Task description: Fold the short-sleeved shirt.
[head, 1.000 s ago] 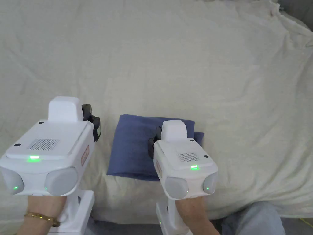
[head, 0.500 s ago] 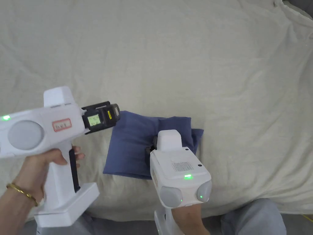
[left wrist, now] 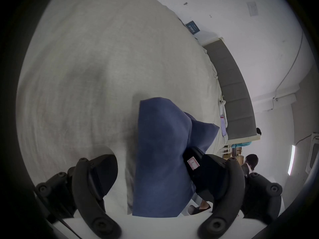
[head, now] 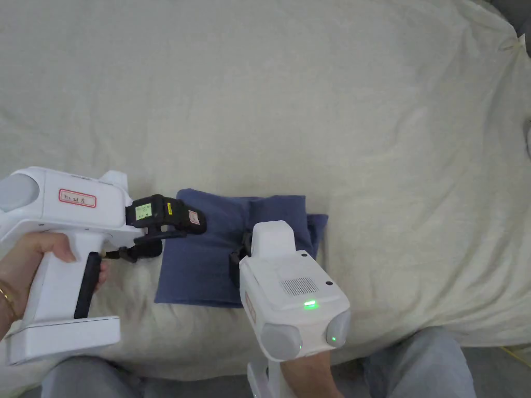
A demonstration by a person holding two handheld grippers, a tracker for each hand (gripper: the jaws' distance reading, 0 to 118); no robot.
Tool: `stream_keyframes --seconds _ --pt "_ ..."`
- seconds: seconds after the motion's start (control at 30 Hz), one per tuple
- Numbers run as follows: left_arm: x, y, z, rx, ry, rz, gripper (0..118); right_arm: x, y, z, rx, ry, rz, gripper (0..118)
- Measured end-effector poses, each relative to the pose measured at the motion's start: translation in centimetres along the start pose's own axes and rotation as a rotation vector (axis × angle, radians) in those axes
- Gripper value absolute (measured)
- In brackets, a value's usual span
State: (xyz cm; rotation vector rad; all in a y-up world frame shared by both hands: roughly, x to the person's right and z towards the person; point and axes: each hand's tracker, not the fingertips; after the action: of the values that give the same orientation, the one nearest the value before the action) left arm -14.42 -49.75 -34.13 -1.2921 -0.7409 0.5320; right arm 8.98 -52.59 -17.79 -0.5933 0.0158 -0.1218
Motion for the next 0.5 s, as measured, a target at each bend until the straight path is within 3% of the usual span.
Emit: stream_keyframes --seconds 0.1,0.2,0.27,0.4,0.5 --pt "0.5 0.3 -0.6 -0.046 -0.007 -0.004 56 0.0 -0.1 0.0 0.004 0.003 0.003 0" --pt "1.2 0.0 -1.8 -0.074 0.066 -0.026 45 0.2 0.0 0.0 0.000 0.007 -0.019 0" --pt "1.3 0.1 -1.5 -0.064 0.038 -0.023 20 0.4 -0.1 0.0 -0.002 0.012 -0.025 0" --pt "2.4 -0.5 -1.2 -0.044 0.016 -0.011 18 0.9 0.5 -0.1 -0.024 0.028 -0.055 0" --pt "4.1 -0.6 -0.8 -0.043 0.135 -0.031 16 1.2 1.8 0.1 -0.060 0.058 -0.045 0"
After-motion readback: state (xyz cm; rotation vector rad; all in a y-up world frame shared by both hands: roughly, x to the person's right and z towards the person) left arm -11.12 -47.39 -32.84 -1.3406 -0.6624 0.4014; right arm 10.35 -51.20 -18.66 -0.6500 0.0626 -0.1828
